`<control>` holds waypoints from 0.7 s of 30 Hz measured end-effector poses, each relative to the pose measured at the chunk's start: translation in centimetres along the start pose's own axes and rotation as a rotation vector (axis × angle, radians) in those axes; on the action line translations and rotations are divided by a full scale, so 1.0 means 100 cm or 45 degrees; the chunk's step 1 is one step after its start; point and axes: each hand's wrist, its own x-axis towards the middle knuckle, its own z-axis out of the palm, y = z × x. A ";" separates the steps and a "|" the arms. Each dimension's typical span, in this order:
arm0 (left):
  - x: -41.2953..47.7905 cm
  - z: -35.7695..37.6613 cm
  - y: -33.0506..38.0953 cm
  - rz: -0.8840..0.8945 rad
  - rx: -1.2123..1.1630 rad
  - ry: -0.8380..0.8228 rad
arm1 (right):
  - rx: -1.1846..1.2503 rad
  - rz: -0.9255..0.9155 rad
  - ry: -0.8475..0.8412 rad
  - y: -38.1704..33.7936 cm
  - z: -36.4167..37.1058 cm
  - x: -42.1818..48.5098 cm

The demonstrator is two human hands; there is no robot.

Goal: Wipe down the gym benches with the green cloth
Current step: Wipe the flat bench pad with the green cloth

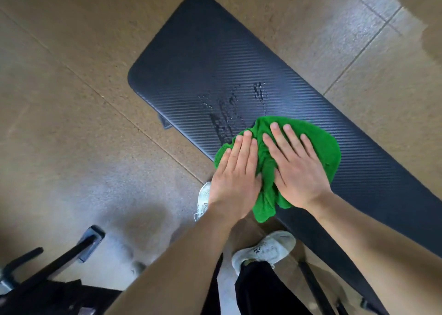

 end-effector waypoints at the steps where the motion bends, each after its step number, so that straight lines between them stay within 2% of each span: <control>1: 0.008 -0.007 -0.012 0.019 -0.001 0.004 | -0.015 -0.014 0.003 0.000 -0.004 0.012; 6: 0.105 -0.054 -0.089 -0.205 0.068 0.166 | 0.020 0.020 0.201 -0.021 -0.042 0.137; 9: 0.139 -0.073 -0.114 -0.229 0.016 0.214 | 0.071 0.110 0.237 -0.035 -0.060 0.186; 13: 0.096 -0.057 -0.094 -0.182 0.008 0.219 | 0.056 0.049 0.212 -0.050 -0.049 0.144; 16: 0.040 -0.042 -0.087 0.003 -0.104 0.203 | 0.153 0.074 0.135 -0.066 -0.025 0.080; 19: 0.014 -0.054 -0.095 0.160 -0.150 0.046 | 0.284 0.101 0.077 -0.089 -0.020 0.034; 21: 0.017 -0.082 -0.096 0.169 -0.346 -0.045 | 0.488 0.214 0.120 -0.097 -0.040 0.031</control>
